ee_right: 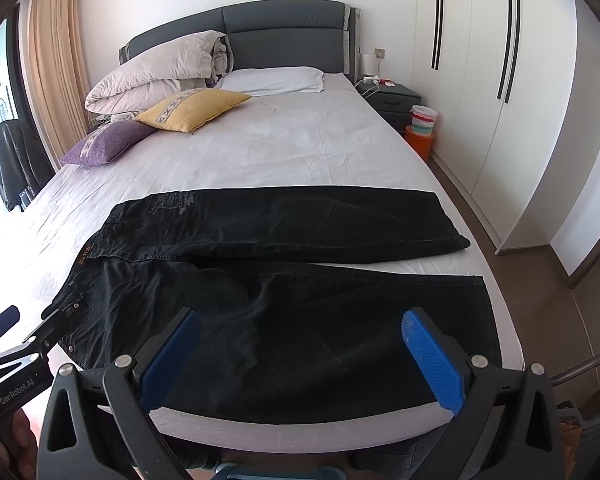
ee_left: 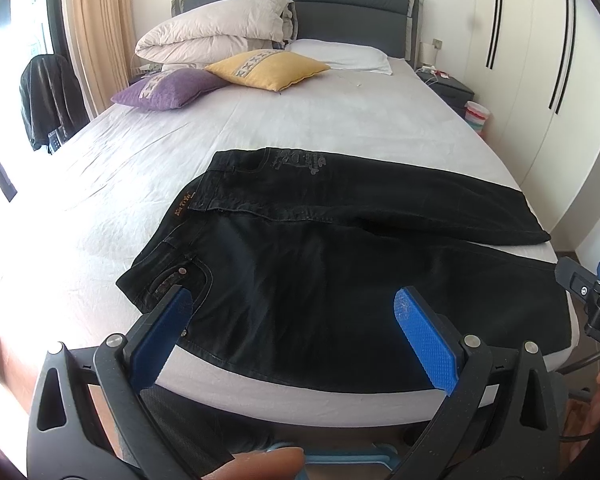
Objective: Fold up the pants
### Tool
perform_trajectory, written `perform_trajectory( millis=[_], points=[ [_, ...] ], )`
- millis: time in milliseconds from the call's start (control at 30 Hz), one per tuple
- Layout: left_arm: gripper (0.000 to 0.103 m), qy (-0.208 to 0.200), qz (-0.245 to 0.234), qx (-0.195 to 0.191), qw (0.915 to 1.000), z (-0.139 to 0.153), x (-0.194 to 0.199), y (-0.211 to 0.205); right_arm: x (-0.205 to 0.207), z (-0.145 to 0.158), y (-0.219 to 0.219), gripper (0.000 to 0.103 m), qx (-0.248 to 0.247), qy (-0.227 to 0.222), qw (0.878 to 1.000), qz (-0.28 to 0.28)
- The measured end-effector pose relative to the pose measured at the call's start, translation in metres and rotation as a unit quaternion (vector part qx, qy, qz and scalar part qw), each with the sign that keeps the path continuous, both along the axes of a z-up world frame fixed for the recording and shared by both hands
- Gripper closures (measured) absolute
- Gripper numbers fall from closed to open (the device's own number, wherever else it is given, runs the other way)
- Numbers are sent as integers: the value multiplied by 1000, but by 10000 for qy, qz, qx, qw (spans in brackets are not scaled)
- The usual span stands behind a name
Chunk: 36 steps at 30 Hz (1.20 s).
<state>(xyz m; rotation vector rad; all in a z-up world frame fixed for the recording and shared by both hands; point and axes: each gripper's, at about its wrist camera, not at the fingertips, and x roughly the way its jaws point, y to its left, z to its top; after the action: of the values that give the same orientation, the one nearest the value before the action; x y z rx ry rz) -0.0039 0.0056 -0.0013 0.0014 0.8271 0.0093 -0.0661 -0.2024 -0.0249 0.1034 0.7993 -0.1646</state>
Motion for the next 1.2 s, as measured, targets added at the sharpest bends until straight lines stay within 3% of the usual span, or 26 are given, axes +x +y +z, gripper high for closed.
perform_trajectory(
  millis=[1200],
  points=[
    [0,19,62,32,10000,0,-1,3,-1,1,1,0,24,-13,10000,74]
  ],
)
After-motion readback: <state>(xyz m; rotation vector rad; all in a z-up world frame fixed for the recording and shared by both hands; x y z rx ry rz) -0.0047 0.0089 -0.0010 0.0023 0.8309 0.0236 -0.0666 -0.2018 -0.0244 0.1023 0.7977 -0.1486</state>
